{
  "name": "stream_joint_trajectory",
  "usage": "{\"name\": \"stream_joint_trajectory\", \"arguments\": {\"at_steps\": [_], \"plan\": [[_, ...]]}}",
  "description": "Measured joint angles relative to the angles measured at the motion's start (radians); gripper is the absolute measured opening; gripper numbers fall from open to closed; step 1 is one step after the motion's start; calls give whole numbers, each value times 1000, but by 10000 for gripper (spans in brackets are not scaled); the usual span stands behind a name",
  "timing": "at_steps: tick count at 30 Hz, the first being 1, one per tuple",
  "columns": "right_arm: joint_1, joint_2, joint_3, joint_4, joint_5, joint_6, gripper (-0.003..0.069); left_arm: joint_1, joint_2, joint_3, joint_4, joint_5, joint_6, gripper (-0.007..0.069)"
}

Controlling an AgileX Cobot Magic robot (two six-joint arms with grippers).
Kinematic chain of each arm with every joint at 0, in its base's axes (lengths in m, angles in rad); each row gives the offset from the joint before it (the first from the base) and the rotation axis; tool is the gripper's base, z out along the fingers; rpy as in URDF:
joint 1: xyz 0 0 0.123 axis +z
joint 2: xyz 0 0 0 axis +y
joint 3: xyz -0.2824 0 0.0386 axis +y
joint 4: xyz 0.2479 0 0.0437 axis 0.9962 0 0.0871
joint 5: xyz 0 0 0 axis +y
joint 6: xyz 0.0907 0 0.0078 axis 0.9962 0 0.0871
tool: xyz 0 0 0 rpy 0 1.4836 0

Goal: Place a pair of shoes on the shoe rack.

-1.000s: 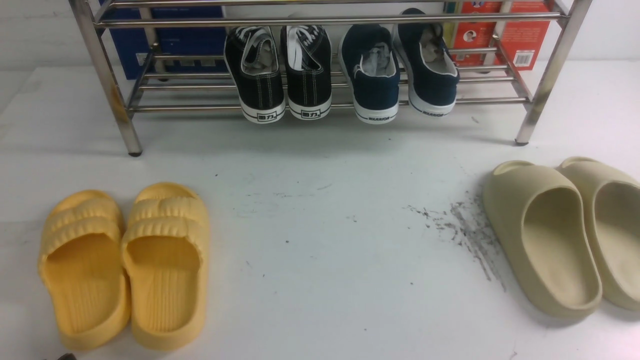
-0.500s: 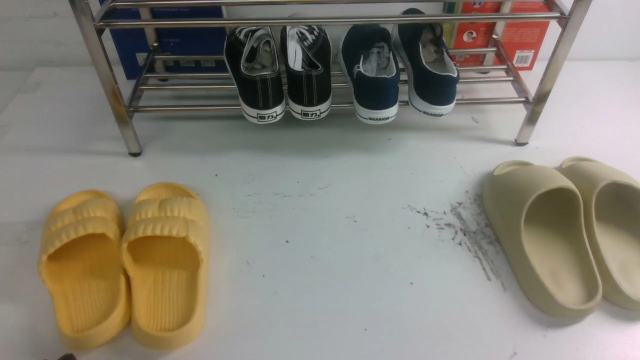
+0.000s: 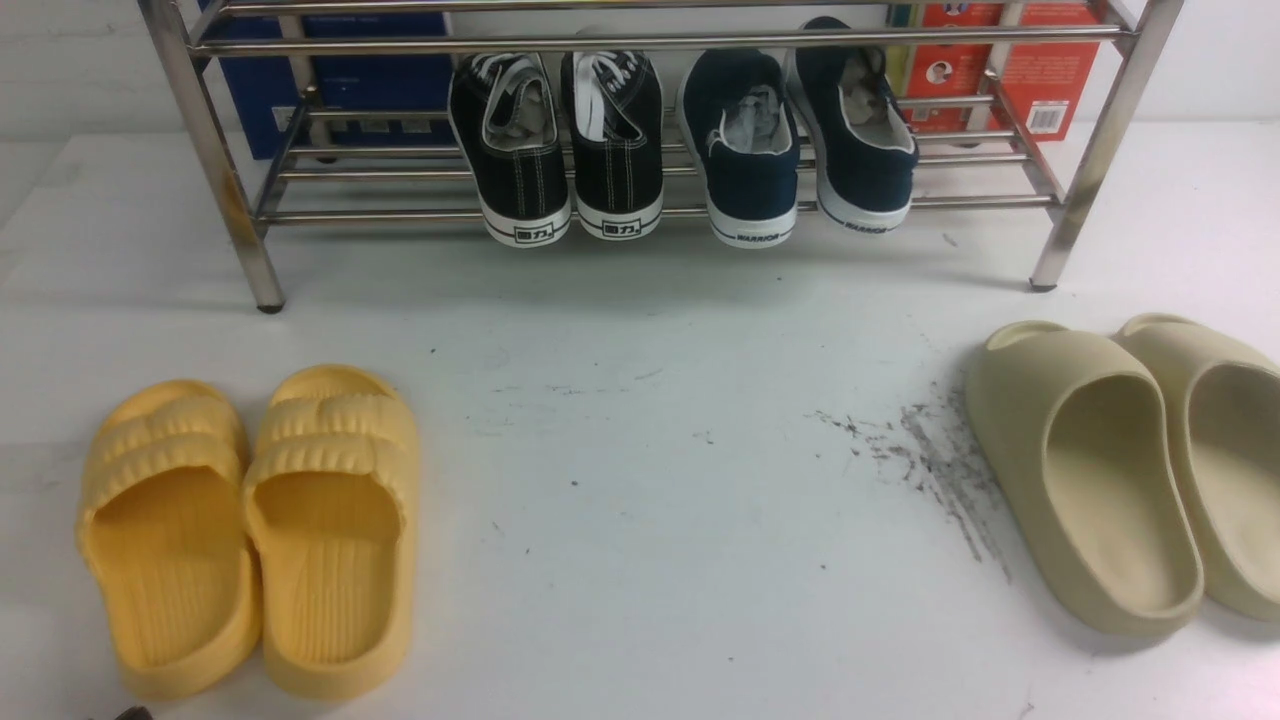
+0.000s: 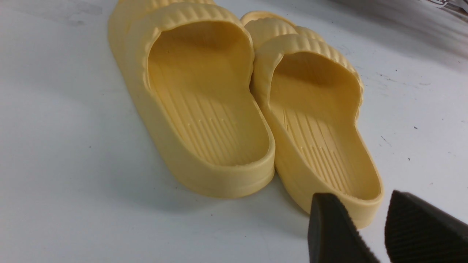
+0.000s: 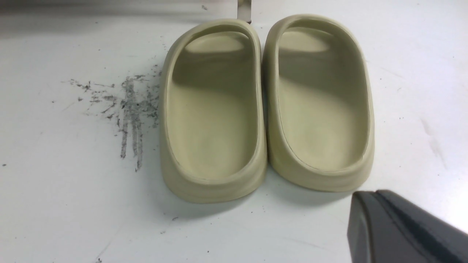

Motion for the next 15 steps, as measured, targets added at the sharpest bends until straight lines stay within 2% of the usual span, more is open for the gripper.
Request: {"name": "stream_joint_trajectory", "arguments": {"at_steps": [15], "plan": [[0,0,0,0,0,0,52,0,0,0,0,0,0,239]]}}
